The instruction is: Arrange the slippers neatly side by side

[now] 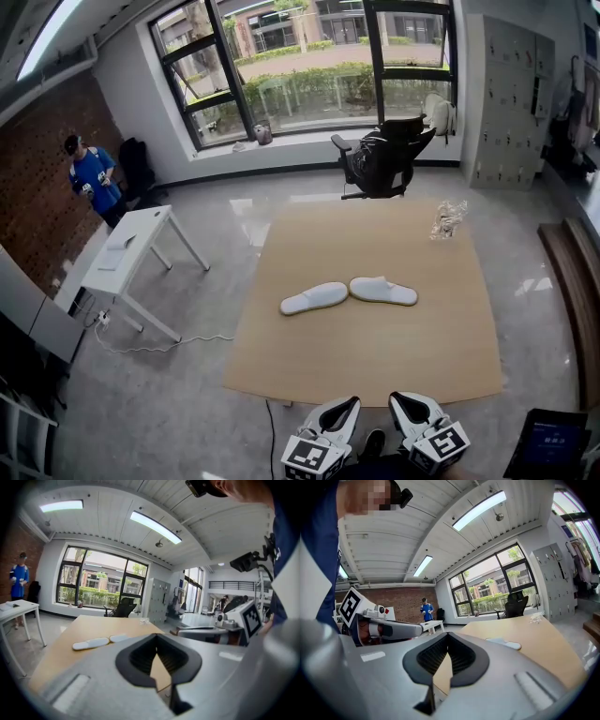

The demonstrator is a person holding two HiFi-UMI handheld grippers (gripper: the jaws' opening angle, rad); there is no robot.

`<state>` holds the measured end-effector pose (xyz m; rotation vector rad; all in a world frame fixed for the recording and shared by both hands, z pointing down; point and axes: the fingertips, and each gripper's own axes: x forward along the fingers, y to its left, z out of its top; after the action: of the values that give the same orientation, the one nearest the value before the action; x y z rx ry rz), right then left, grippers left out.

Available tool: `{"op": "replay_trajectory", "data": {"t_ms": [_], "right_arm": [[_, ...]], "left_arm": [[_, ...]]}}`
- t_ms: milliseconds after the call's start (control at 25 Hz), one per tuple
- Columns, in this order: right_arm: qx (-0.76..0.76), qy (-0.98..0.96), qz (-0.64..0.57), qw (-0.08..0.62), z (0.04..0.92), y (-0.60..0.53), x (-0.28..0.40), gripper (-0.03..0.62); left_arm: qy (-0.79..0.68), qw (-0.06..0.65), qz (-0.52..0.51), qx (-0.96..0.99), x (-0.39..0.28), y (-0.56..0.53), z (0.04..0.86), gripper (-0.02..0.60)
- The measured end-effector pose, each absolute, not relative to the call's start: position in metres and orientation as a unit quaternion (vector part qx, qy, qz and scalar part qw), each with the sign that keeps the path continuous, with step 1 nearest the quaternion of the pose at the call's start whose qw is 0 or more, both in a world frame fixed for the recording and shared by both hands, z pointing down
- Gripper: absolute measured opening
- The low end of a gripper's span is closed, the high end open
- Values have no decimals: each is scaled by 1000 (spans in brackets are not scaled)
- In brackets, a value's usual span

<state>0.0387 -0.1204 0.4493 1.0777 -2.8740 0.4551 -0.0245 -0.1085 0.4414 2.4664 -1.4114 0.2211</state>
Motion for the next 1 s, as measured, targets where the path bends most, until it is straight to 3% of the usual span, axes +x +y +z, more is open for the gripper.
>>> {"op": "replay_trajectory", "data": {"t_ms": [1000], "right_arm": [[359, -919, 160, 22, 462, -192, 69, 11]], "left_arm": [[-490, 146, 87, 855, 5, -179, 448, 3]]}}
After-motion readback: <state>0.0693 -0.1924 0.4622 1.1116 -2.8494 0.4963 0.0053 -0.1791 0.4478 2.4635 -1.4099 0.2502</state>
